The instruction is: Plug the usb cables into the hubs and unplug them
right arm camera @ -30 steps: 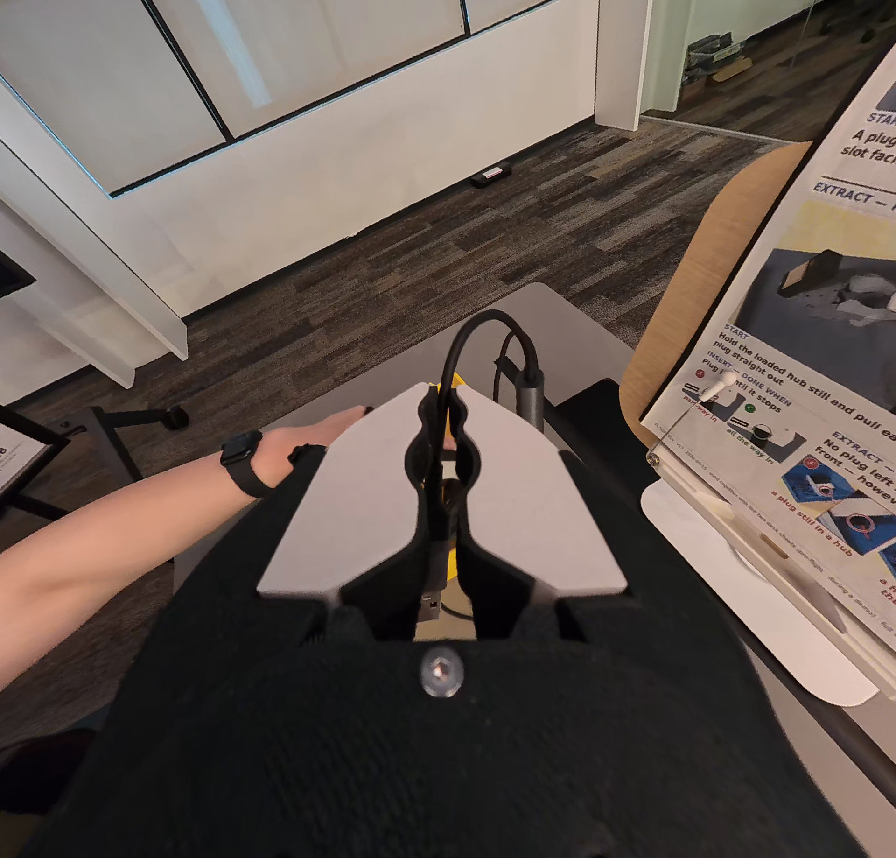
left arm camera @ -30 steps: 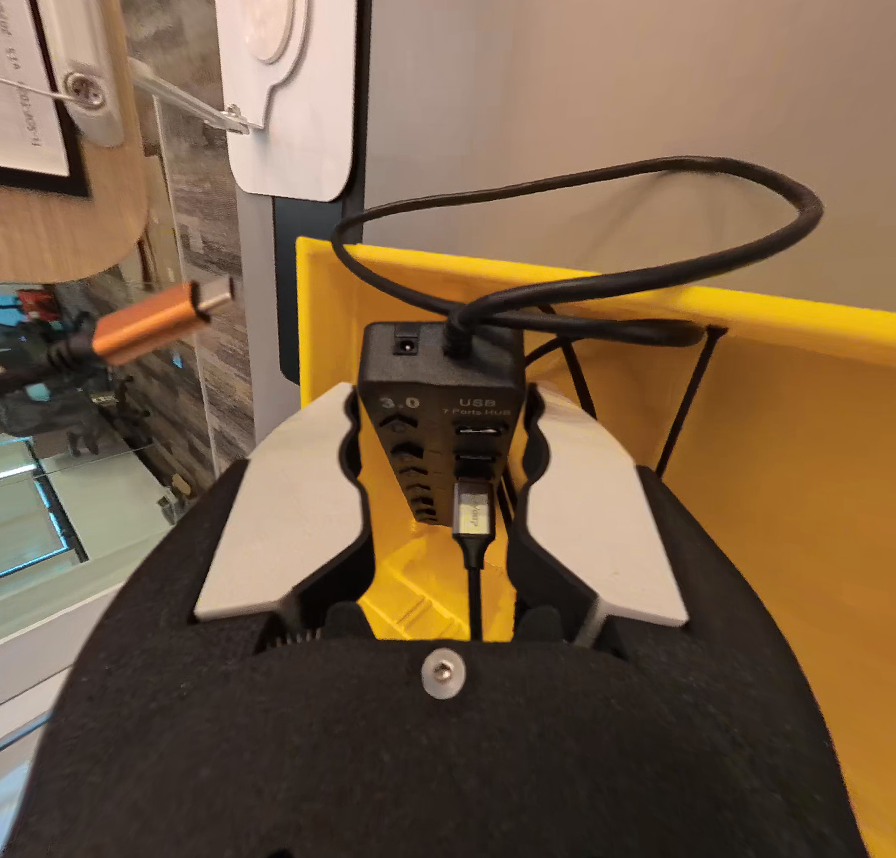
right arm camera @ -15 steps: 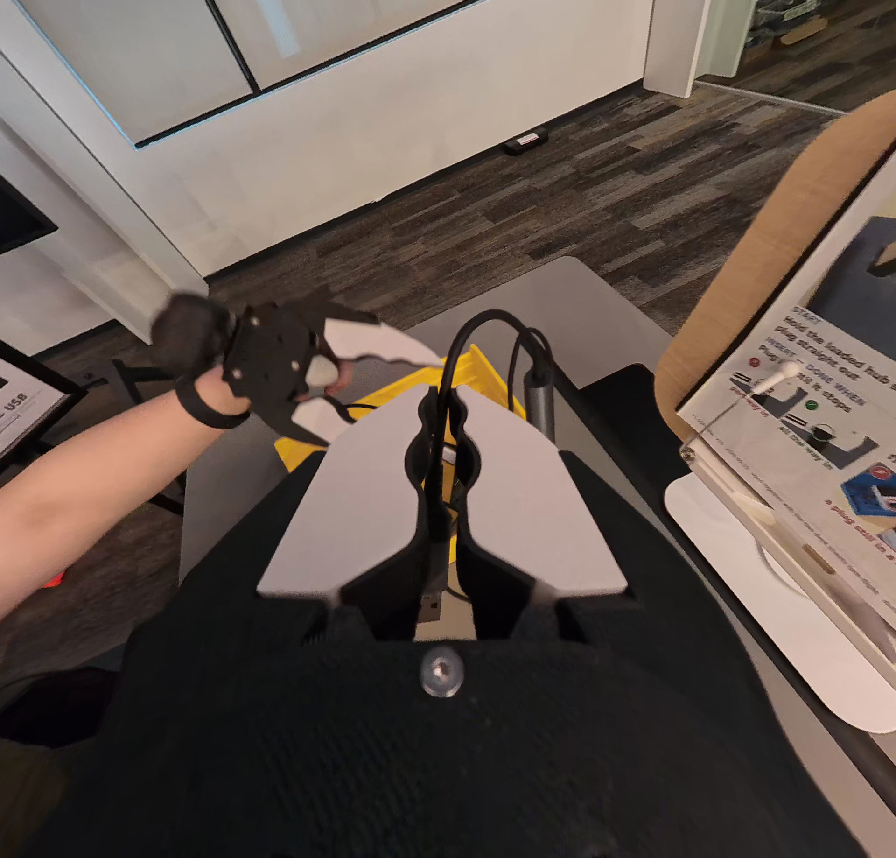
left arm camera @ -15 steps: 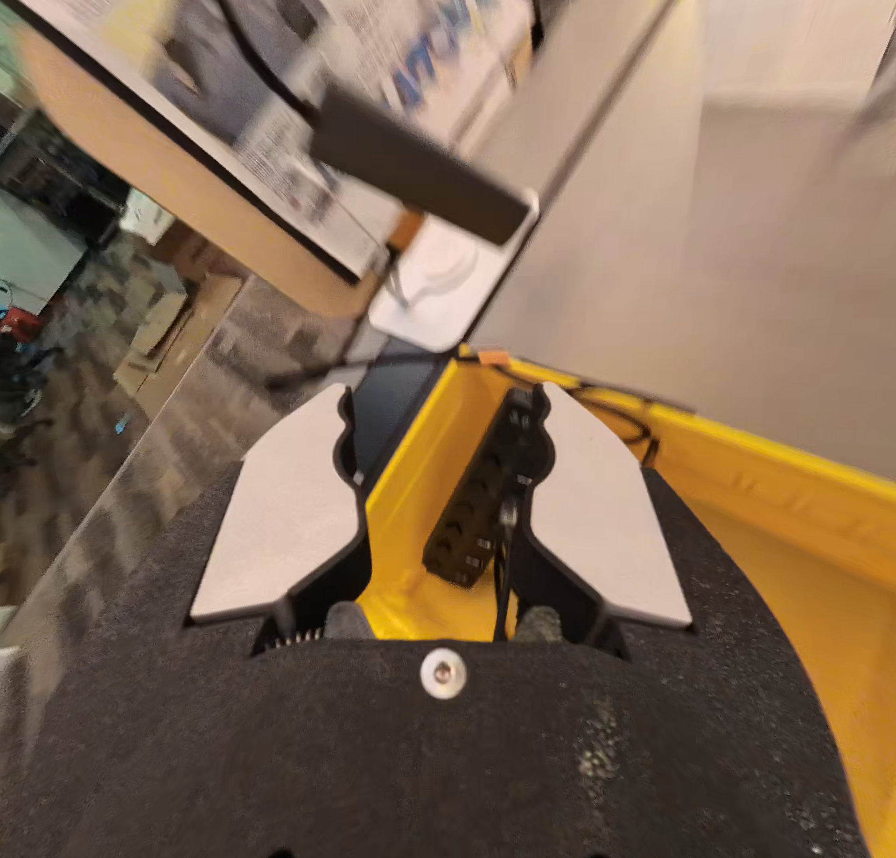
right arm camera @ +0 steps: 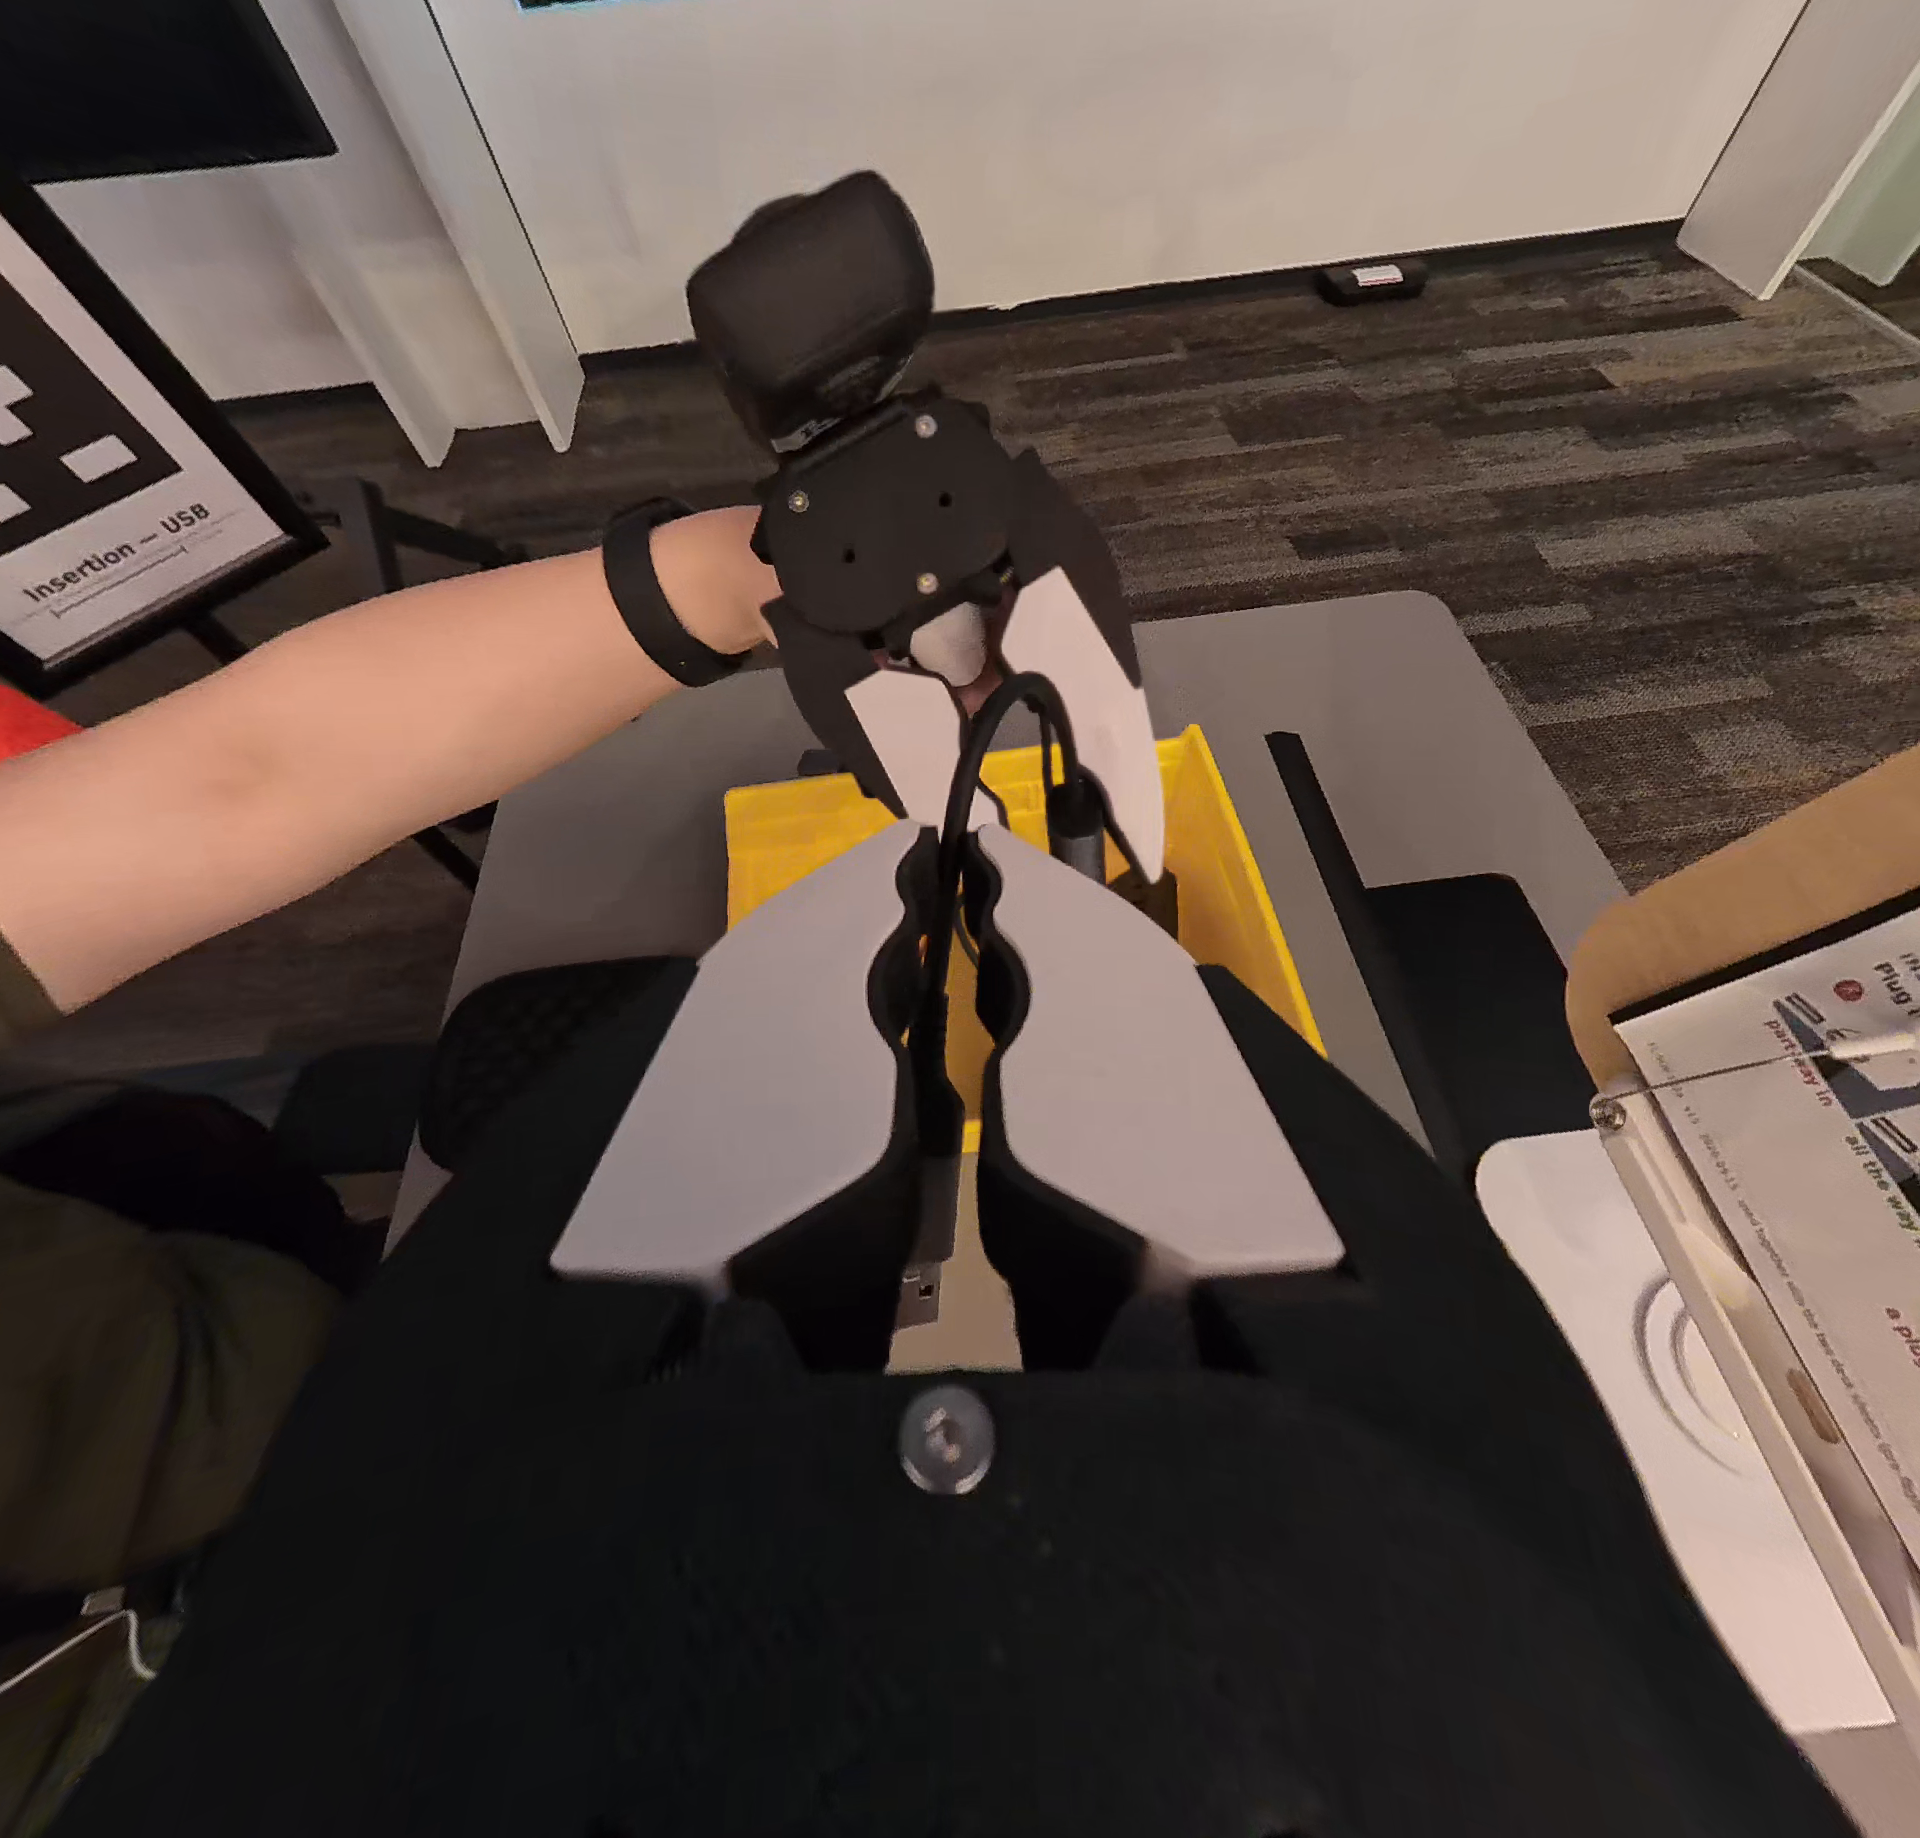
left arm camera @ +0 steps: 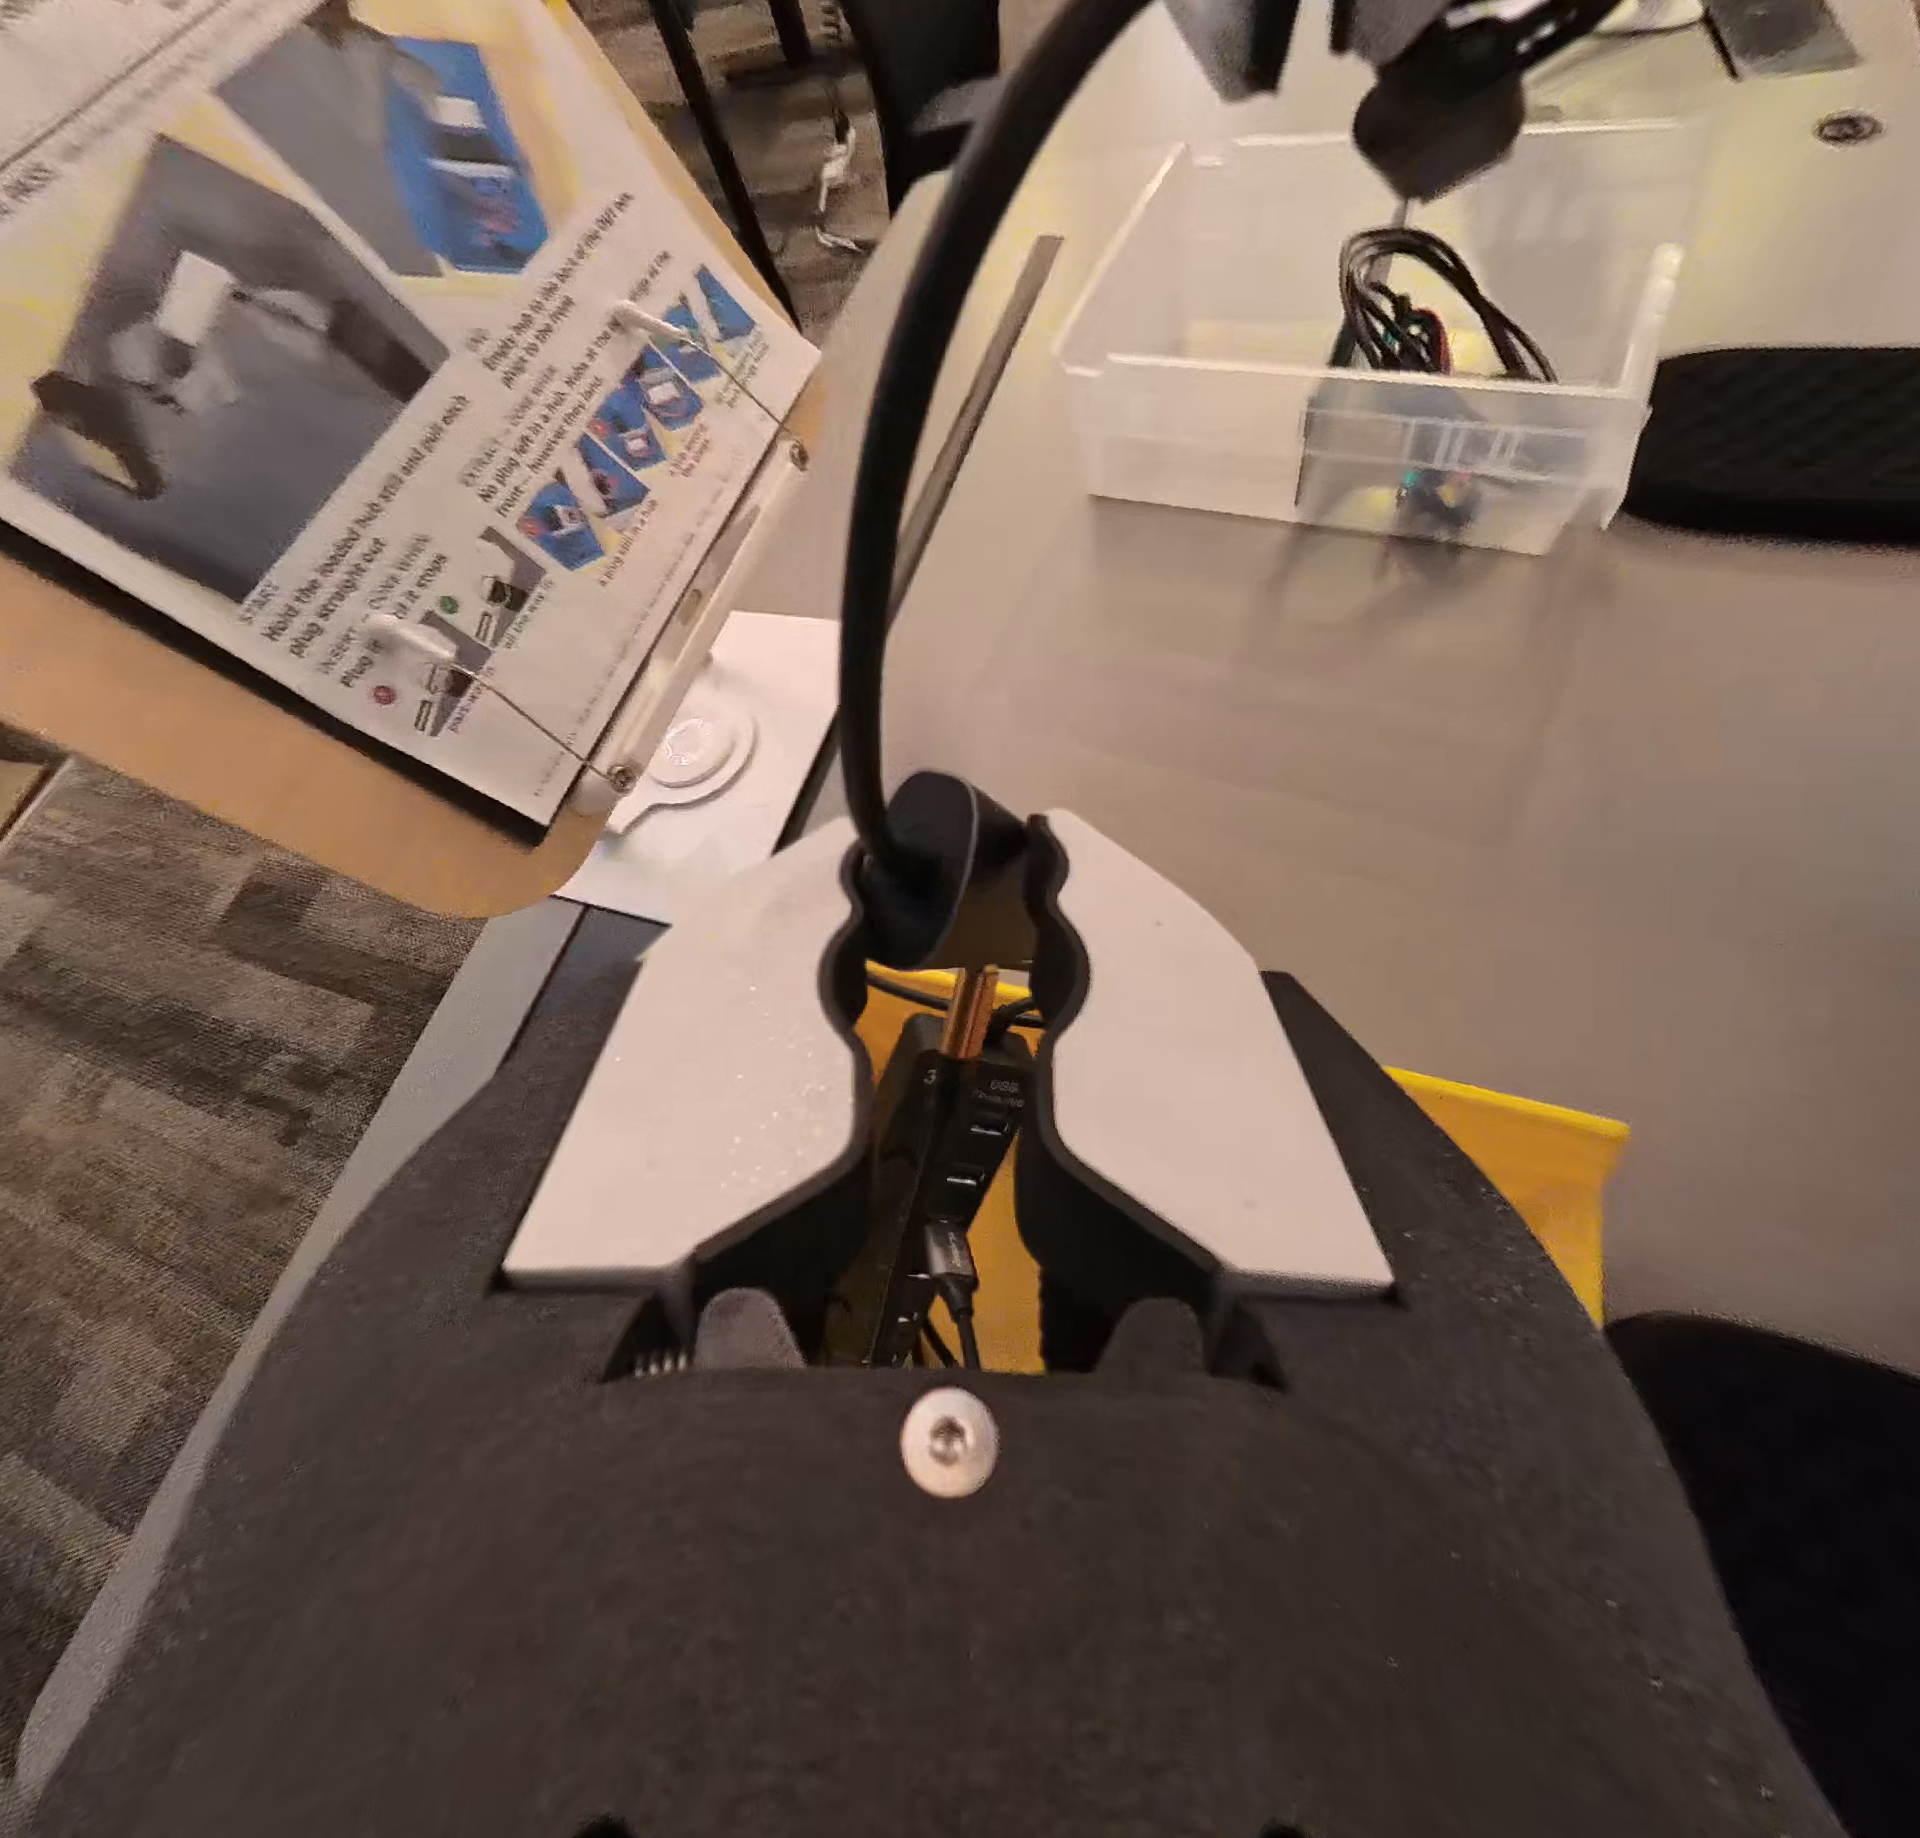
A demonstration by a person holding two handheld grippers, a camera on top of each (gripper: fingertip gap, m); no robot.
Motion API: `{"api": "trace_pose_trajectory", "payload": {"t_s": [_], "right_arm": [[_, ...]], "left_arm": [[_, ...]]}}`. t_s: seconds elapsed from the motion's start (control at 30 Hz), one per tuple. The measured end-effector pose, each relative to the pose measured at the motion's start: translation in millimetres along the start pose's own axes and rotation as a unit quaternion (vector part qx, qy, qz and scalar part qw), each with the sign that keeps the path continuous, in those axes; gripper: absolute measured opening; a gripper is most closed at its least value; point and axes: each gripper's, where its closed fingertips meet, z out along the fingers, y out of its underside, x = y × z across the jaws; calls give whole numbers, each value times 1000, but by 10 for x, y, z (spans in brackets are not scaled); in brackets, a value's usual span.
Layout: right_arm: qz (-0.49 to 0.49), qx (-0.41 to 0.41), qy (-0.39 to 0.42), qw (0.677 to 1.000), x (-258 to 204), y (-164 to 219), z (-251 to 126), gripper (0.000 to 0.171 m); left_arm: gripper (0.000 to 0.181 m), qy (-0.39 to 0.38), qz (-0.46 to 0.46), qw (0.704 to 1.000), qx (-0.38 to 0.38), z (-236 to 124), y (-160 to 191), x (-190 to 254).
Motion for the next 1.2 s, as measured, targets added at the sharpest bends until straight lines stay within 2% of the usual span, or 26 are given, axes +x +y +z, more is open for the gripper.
{"api": "trace_pose_trajectory", "payload": {"t_s": [0.1,0.17,0.2,0.23,0.27,0.4,0.6,0.77,0.9,1.0,1.13,1.17,1.2], "right_arm": [[7,10,0,1000,16,52,-87,6],[9,46,5,999,50,40,-196,6],[5,69,8,998,54,28,-268,10],[3,93,17,996,68,18,-353,29],[0,116,22,993,56,22,-453,39],[-18,186,3,982,-157,207,-901,39],[-22,217,41,975,-303,904,-1413,38],[-61,244,125,960,-522,1297,-1775,37],[-116,166,141,969,-724,1492,-1650,35],[-152,105,174,967,-630,1466,-1488,37],[-125,75,128,981,-501,1431,-1248,36],[-106,55,108,987,-468,1473,-1188,34],[-98,30,95,990,-435,1520,-1143,21]], "left_arm": [[20,-10,8,1000,-13,34,-13,17],[18,-30,8,999,-6,-4,-98,-16],[18,-39,5,999,5,-37,-175,-26],[17,-46,2,999,15,-73,-258,-28],[17,-52,5,998,24,-106,-343,-15],[17,-86,47,994,51,-144,-689,147],[17,-46,104,991,72,293,-1066,827],[17,-17,103,993,62,783,-1049,1180],[17,-41,103,993,26,1082,-878,1267],[17,-63,104,993,-7,1254,-736,1321],[17,-66,92,993,-21,1382,-607,1385],[17,-66,88,994,-23,1395,-586,1392],[17,-65,84,994,-26,1403,-563,1397]]}}
